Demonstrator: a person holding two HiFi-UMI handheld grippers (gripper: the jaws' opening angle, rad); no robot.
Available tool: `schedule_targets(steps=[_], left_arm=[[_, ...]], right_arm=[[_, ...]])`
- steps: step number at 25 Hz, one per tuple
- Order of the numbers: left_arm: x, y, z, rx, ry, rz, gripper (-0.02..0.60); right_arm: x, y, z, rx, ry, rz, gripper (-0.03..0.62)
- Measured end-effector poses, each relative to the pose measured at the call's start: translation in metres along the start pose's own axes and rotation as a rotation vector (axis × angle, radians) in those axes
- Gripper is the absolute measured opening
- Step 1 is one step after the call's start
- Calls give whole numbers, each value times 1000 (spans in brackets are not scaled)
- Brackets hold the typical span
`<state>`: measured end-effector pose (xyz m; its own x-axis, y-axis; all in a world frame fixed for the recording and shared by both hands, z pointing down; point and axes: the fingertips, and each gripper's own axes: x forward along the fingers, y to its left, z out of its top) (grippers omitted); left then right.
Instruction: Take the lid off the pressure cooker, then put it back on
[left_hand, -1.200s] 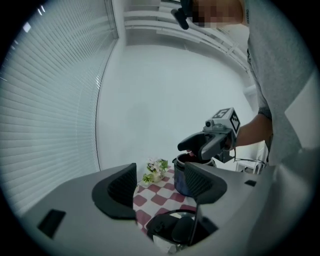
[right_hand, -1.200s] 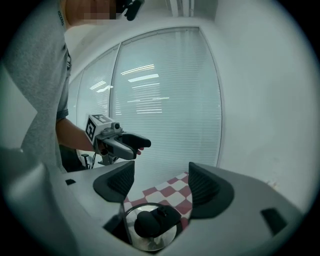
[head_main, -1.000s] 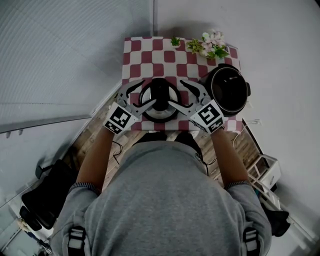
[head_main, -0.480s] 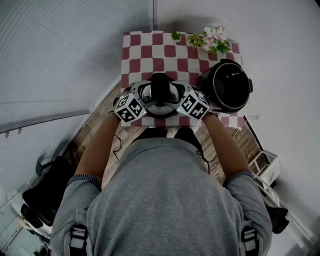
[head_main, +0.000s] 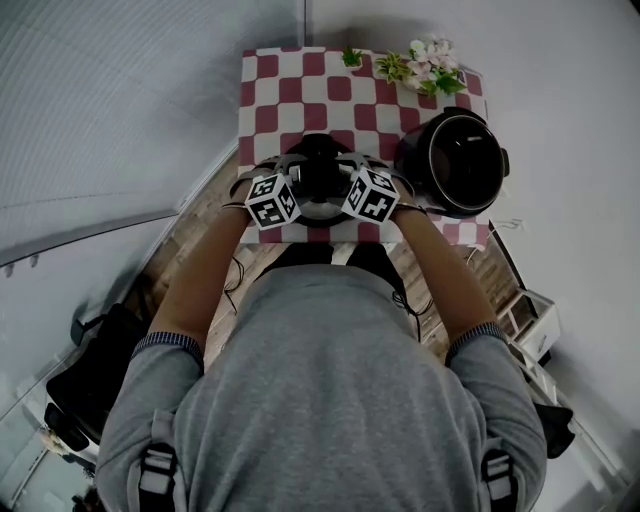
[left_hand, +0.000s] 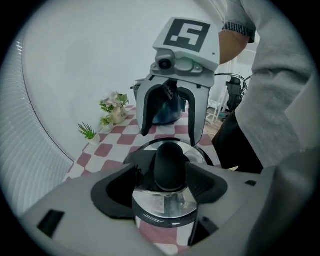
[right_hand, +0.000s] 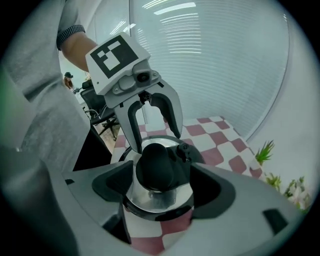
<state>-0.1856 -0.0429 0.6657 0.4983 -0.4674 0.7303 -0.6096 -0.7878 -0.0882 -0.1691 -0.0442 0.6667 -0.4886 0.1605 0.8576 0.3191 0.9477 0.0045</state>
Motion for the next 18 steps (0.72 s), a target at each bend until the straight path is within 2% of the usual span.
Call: schedule_targets(steps=[13, 18], left_arm=[[24, -12, -14, 6, 131, -133, 325], [35, -14, -22, 23, 165, -129, 325]], right_arm=[[36, 5, -16, -68, 128, 76, 364], [47, 4, -21, -88, 154, 79, 353]])
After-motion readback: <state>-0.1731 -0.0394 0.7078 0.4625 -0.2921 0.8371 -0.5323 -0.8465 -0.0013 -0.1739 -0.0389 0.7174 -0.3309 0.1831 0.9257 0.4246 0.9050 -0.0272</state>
